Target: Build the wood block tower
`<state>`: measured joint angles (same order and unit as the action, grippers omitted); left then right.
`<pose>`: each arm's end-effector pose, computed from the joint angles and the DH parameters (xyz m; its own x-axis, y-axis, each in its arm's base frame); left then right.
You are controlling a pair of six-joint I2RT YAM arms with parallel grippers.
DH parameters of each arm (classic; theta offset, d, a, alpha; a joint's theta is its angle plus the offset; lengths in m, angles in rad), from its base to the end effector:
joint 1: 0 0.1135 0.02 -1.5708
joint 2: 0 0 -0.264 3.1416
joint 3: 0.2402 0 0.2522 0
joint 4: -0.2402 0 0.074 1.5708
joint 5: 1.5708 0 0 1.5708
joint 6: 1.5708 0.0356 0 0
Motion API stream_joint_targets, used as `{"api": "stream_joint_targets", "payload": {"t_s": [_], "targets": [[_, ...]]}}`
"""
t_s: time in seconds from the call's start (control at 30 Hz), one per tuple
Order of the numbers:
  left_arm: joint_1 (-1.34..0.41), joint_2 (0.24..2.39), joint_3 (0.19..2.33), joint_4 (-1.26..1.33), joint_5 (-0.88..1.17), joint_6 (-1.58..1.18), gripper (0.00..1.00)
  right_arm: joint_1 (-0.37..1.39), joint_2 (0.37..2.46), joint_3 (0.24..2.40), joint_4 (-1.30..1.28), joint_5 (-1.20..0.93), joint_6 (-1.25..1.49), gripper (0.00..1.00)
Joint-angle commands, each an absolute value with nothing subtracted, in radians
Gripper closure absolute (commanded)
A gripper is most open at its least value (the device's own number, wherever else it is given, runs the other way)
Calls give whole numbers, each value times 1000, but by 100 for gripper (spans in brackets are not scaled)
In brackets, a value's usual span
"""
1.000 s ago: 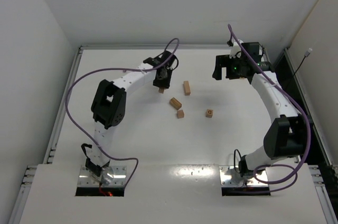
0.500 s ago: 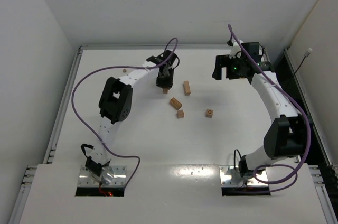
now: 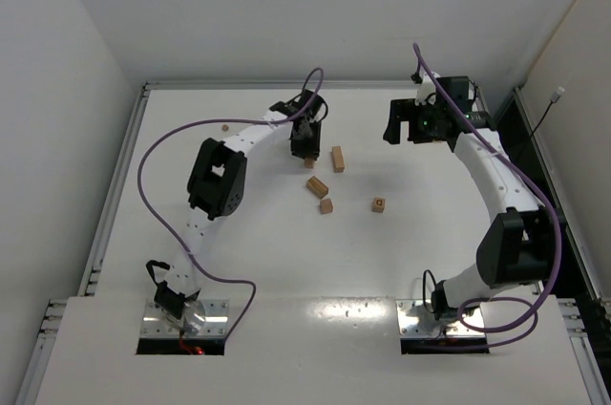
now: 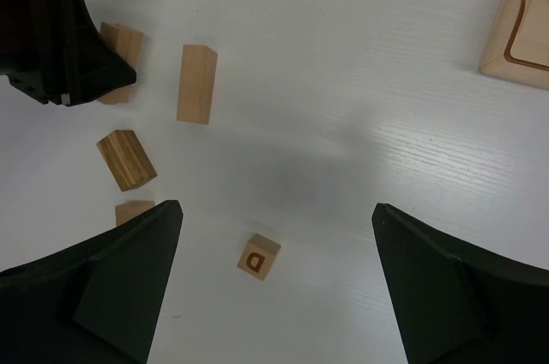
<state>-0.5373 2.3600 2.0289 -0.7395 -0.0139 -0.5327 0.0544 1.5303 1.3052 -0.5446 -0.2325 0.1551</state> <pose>0.4393 -0.2612 0.1804 -0.9064 -0.0511 -0.4193 0.0531 0.9710 -0.2331 0.3386 0.0266 0.3055 -0.7202 0.1113 -0.6847 -0.1081 0.9569 0.2694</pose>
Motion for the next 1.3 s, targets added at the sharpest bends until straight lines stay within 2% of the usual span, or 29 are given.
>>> {"api": "stream_joint_targets", "payload": {"t_s": [0.0, 0.83, 1.27], "targets": [[-549, 2370, 2088, -698, 11, -555, 100, 51, 1526, 1302, -518, -239, 169, 10], [-611, 2391, 2066, -680, 11, -592, 100, 41, 1545, 1302, -518, -239, 169, 10], [-638, 2401, 2037, -698, -138, -644, 100, 32, 1554, 1302, -518, -249, 169, 10]]}}
